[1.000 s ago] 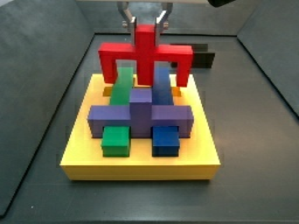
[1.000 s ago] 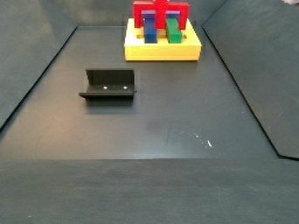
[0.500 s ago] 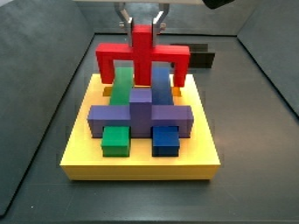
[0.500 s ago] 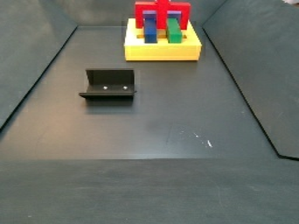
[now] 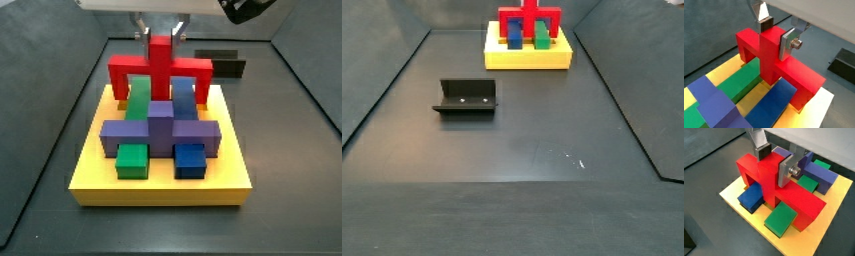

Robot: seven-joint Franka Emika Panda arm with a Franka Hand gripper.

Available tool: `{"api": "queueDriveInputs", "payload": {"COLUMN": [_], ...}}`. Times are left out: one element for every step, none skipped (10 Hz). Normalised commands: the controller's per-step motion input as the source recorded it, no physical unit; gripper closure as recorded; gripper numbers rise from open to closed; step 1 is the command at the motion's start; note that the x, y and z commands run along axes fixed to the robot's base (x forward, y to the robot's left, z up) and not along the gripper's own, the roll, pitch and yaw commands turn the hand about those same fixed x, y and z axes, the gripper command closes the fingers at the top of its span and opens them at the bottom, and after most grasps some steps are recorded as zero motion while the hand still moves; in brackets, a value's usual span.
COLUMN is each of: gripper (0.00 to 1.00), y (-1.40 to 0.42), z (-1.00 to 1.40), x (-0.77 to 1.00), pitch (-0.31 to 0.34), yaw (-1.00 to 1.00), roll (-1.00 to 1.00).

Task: Pick up the red object. Move up. Move to above the board. Insert the red object.
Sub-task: Insert the red object.

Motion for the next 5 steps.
{"api": "queueDriveInputs", "payload": {"gripper": [1.00,1.00,1.00,1.00,1.00], "y": [0.00,0.00,0.00,-0.05,-0.15], "z": [-0.13,-0.13,-0.13,-0.12,-0.07], "x": [0.02,0.00,0.00,0.00,0.00], "pitch": [-0.037,-0.034,-0.033,-0.020,-0.009], "yaw": [0.08,0.07,0.08,0.07,0.00], "roll": [0.21,0.25,0.25,0.23,0.19]}}
